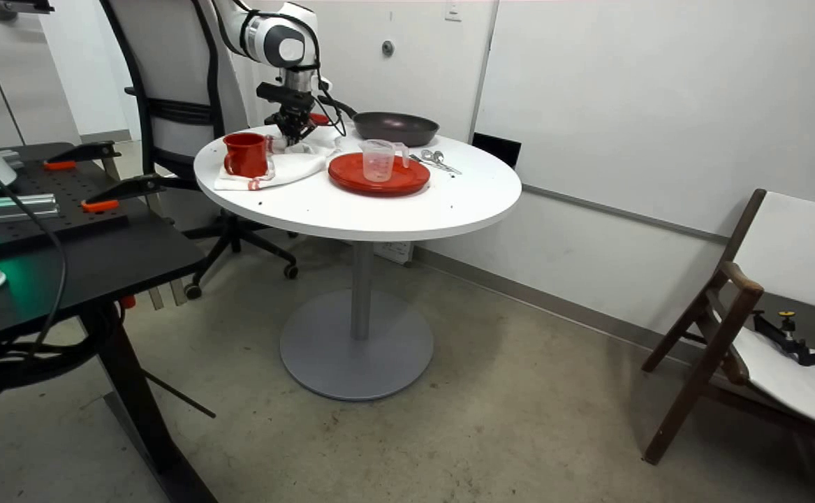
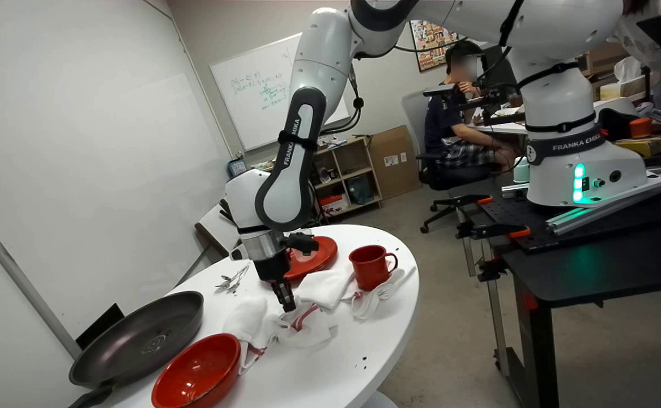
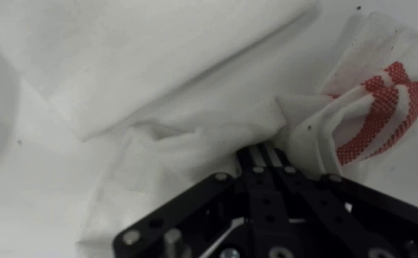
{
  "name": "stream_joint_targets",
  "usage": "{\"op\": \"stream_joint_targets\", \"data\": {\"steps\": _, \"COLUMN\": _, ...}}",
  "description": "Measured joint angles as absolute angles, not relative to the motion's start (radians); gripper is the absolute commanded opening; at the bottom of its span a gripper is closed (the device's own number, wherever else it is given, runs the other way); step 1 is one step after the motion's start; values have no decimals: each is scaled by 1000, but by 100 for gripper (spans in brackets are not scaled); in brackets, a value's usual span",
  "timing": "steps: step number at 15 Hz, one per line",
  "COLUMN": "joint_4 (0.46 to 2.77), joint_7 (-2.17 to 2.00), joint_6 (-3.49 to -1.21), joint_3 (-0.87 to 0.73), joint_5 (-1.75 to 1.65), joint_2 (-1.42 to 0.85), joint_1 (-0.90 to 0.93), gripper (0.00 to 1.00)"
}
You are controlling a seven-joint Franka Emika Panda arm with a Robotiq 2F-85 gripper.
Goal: Use the white and red towel on the left to wipe the tabletop
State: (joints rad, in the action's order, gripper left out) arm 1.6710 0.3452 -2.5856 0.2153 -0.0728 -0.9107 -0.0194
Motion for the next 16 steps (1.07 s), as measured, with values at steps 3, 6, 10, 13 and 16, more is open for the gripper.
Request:
{"op": "stream_joint_targets", "data": {"steps": 3, "joint_4": 1718, "joint_7": 336, "joint_6": -2549, "joint_3": 234, "joint_5": -29, "joint_2": -885, "joint_1": -22, "gripper": 0}}
{"op": "stream_joint_targets", "data": {"steps": 6, "joint_4": 1775, "joint_7": 307, "joint_6": -2521, "joint_3": 236, "joint_5": 7, "joint_2": -855, "joint_1": -19, "gripper": 0}}
{"op": "stream_joint_targets", "data": {"steps": 10, "joint_4": 1843, "joint_7": 272, "joint_6": -2487, "joint_3": 236, "joint_5": 50, "joint_2": -819, "joint_1": -18, "gripper": 0}}
{"op": "stream_joint_targets", "data": {"steps": 13, "joint_4": 1876, "joint_7": 265, "joint_6": -2470, "joint_3": 237, "joint_5": 72, "joint_2": -803, "joint_1": -18, "gripper": 0}}
{"op": "stream_joint_targets", "data": {"steps": 16, "joint_4": 1887, "joint_7": 264, "joint_6": -2462, "joint_3": 237, "joint_5": 82, "joint_2": -797, "joint_1": -19, "gripper": 0}}
